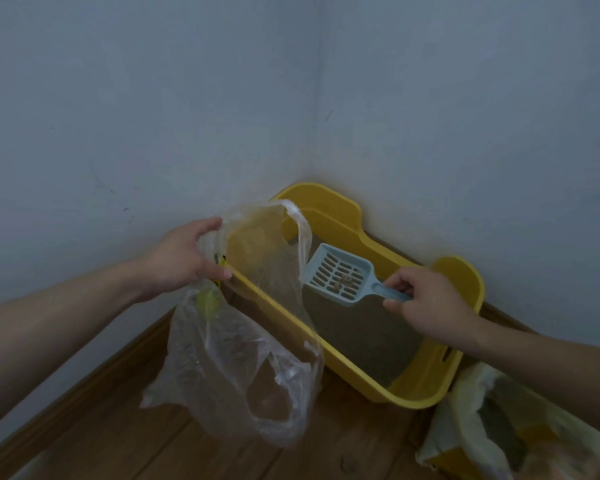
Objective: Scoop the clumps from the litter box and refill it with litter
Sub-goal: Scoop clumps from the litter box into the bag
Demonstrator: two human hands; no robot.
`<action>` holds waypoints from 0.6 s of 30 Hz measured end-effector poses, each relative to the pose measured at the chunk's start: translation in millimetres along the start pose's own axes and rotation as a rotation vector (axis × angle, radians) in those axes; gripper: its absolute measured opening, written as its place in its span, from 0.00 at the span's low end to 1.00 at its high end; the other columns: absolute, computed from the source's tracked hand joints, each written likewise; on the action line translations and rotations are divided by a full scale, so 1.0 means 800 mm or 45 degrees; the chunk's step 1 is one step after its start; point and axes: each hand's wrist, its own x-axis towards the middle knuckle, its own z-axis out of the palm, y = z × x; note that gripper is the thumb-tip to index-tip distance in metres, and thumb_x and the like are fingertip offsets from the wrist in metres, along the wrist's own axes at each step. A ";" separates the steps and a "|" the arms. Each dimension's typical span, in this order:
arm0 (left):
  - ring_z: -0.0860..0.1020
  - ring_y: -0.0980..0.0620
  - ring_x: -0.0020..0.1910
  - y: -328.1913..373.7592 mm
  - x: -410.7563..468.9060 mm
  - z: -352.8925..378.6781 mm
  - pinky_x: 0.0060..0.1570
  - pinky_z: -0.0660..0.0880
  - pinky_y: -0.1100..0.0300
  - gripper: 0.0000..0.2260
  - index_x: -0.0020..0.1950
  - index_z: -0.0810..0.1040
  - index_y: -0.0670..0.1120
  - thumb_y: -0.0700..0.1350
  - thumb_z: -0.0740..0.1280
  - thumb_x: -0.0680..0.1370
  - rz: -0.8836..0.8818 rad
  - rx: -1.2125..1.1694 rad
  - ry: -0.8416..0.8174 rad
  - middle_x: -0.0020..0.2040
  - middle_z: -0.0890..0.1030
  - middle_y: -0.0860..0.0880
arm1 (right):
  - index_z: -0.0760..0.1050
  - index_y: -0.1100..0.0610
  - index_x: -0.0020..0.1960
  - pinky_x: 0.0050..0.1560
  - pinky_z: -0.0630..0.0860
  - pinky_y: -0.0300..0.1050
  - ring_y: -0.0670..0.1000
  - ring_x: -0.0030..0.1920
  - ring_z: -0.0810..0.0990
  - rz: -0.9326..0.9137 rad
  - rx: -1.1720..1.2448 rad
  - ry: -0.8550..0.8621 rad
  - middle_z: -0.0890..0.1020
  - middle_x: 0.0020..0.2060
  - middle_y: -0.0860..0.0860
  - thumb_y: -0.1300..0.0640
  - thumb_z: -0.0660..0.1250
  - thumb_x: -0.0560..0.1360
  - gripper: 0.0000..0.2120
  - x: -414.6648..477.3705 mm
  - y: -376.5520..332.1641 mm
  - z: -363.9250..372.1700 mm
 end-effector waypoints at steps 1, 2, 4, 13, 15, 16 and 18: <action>0.72 0.43 0.68 0.000 0.002 0.001 0.59 0.70 0.56 0.43 0.77 0.65 0.48 0.39 0.80 0.65 -0.005 -0.006 -0.004 0.74 0.69 0.51 | 0.76 0.44 0.44 0.36 0.70 0.35 0.41 0.41 0.78 -0.002 -0.003 -0.001 0.80 0.40 0.41 0.58 0.74 0.73 0.11 -0.004 0.000 -0.006; 0.72 0.42 0.68 0.000 0.004 0.002 0.58 0.71 0.56 0.44 0.77 0.64 0.48 0.39 0.80 0.65 -0.011 -0.006 -0.004 0.74 0.69 0.51 | 0.76 0.44 0.44 0.37 0.71 0.36 0.41 0.41 0.78 -0.004 -0.003 0.003 0.80 0.40 0.41 0.58 0.75 0.73 0.11 -0.007 -0.001 -0.011; 0.72 0.39 0.68 0.001 0.008 0.003 0.57 0.72 0.55 0.44 0.77 0.63 0.48 0.39 0.80 0.65 -0.025 0.004 -0.001 0.73 0.71 0.48 | 0.77 0.44 0.45 0.37 0.70 0.35 0.41 0.40 0.78 -0.020 0.006 0.018 0.80 0.39 0.41 0.58 0.75 0.72 0.11 -0.014 -0.003 -0.021; 0.73 0.39 0.66 0.011 0.007 0.003 0.57 0.73 0.54 0.45 0.78 0.61 0.48 0.38 0.80 0.66 -0.033 0.055 -0.044 0.72 0.71 0.42 | 0.79 0.44 0.44 0.38 0.71 0.34 0.40 0.40 0.79 -0.142 0.076 -0.011 0.82 0.38 0.41 0.58 0.77 0.71 0.11 -0.039 -0.028 -0.035; 0.76 0.39 0.62 0.015 0.001 0.003 0.50 0.76 0.56 0.44 0.78 0.62 0.48 0.37 0.79 0.66 -0.017 0.089 -0.050 0.69 0.72 0.35 | 0.80 0.45 0.45 0.39 0.73 0.36 0.40 0.40 0.79 -0.148 0.076 -0.033 0.82 0.38 0.41 0.57 0.77 0.71 0.10 -0.042 -0.035 -0.031; 0.78 0.41 0.58 0.018 -0.003 0.002 0.44 0.75 0.61 0.44 0.78 0.62 0.48 0.37 0.79 0.67 -0.011 0.102 -0.057 0.69 0.71 0.33 | 0.80 0.45 0.44 0.39 0.74 0.36 0.40 0.40 0.79 -0.157 0.070 -0.039 0.81 0.38 0.41 0.57 0.77 0.71 0.10 -0.041 -0.039 -0.029; 0.77 0.38 0.59 0.019 -0.010 -0.001 0.45 0.76 0.58 0.43 0.78 0.62 0.48 0.37 0.79 0.67 -0.015 0.098 -0.072 0.69 0.70 0.32 | 0.79 0.44 0.44 0.39 0.74 0.36 0.40 0.40 0.79 -0.173 0.060 -0.053 0.81 0.38 0.41 0.57 0.77 0.71 0.10 -0.040 -0.047 -0.024</action>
